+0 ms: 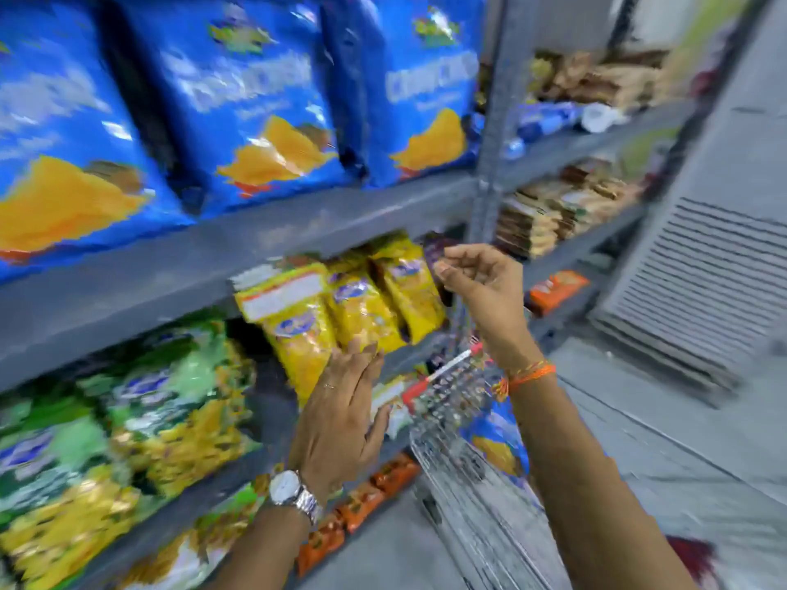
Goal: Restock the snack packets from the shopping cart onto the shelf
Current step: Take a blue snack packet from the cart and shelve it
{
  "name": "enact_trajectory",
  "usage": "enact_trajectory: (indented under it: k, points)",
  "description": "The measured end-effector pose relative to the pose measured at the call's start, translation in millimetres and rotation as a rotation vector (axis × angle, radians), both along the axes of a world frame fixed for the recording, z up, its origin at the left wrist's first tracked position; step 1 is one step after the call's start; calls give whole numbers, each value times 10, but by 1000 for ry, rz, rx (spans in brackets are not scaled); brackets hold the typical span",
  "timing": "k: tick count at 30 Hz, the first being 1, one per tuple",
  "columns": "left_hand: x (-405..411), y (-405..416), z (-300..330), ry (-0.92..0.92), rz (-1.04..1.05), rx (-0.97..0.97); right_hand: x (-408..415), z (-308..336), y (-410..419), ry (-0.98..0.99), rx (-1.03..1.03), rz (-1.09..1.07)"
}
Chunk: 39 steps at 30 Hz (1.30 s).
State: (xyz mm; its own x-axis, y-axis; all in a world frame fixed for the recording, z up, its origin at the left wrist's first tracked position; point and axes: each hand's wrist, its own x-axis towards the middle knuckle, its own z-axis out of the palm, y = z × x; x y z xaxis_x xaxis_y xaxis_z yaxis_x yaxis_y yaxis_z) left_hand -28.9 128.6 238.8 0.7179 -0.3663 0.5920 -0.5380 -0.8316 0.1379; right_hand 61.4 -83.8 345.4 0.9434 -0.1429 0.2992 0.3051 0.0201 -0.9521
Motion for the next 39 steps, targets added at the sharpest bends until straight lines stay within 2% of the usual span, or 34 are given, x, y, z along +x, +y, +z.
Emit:
enact_trajectory:
  k: [3, 8, 14, 16, 18, 19, 21, 24, 30, 36, 39]
  points:
    - [105, -533, -542, 155, -129, -8, 14, -727, -720, 151, 34, -145]
    - [218, -1030, -1412, 444, -255, 95, -103, -2276, -1485, 481, 54, -312]
    - [323, -1217, -2150, 605, -283, 169, -262, -3921, -1641, 818, 73, -471]
    - [323, -1232, -2343, 628, -294, 184, -267, -4530, -1647, 916, 67, -456]
    - [315, -1220, -2495, 656, -299, 196, -266, -5214, -1654, 991, -20, -454]
    - [311, -1211, -2530, 665, -297, 201, -262, -5119, -1614, 1052, -103, -453]
    - [334, -1205, -2581, 671, -293, 209, -155, -4942, -1568, 1094, -124, -422]
    - [390, -1205, -2549, 653, -308, 198, 101, -4843, -1522, 1019, 88, -397]
    - [426, -1252, -2589, 617, -291, 117, 465, -5027, -1572, 947, 252, -491]
    - [374, -1258, -2692, 566, -277, 64, 530, -5207, -1649, 926, 220, -485]
    - [357, -1250, -2677, 538, -281, 66, 525, -5237, -1665, 852, 251, -520]
